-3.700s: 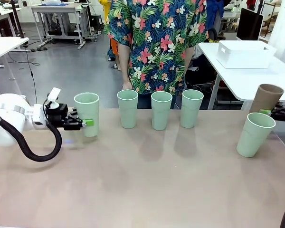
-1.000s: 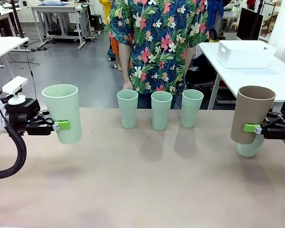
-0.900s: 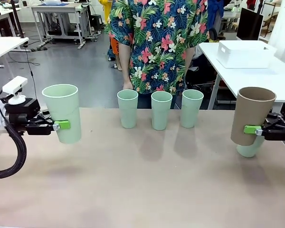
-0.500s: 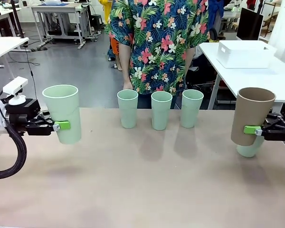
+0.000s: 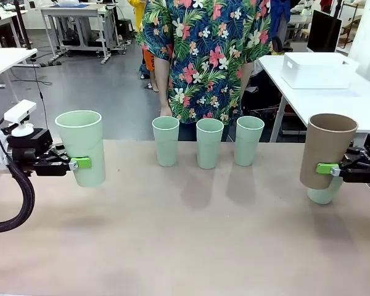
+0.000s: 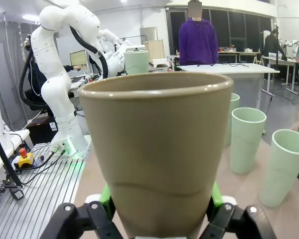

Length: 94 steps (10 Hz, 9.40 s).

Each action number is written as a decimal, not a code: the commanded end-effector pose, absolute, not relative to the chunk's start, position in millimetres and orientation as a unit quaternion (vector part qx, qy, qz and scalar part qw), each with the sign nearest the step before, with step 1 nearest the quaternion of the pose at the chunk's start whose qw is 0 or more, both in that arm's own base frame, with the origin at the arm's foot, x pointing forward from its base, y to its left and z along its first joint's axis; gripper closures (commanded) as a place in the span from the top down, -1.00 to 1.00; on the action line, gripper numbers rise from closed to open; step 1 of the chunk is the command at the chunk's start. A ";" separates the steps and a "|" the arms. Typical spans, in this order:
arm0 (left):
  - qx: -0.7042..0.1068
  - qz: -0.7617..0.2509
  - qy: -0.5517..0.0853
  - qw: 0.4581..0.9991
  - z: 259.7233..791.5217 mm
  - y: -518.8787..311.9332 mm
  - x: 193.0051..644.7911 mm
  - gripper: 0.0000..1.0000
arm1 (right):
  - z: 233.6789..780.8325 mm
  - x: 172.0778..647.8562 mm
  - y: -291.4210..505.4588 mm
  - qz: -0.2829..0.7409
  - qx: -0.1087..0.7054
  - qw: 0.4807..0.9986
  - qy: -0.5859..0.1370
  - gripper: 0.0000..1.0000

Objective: Stack the cups and store them in the basket.
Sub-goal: Place the stack of Reusable plastic cups into the Pantry Basket.

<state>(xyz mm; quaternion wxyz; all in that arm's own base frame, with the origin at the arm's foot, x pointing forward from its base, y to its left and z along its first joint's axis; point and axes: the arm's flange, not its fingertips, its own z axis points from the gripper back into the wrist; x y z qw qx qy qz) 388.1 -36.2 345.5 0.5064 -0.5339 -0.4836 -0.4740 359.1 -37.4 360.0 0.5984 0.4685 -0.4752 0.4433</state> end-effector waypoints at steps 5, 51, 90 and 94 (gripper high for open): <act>-0.534 -0.476 -0.484 0.504 347.8 -36.7 386.8 0.69 | 361.9 361.1 -37.6 0.438 0.465 0.600 -0.482 0.67; -0.534 -0.476 -0.484 0.504 347.8 -36.7 386.8 0.69 | 361.9 361.1 -37.6 0.438 0.465 0.600 -0.482 0.67; -0.534 -0.476 -0.484 0.504 347.8 -36.7 386.8 0.69 | 361.9 361.1 -37.6 0.438 0.465 0.600 -0.482 0.67; -0.534 -0.476 -0.484 0.504 347.8 -36.7 386.8 0.69 | 361.9 361.1 -37.6 0.438 0.465 0.600 -0.482 0.67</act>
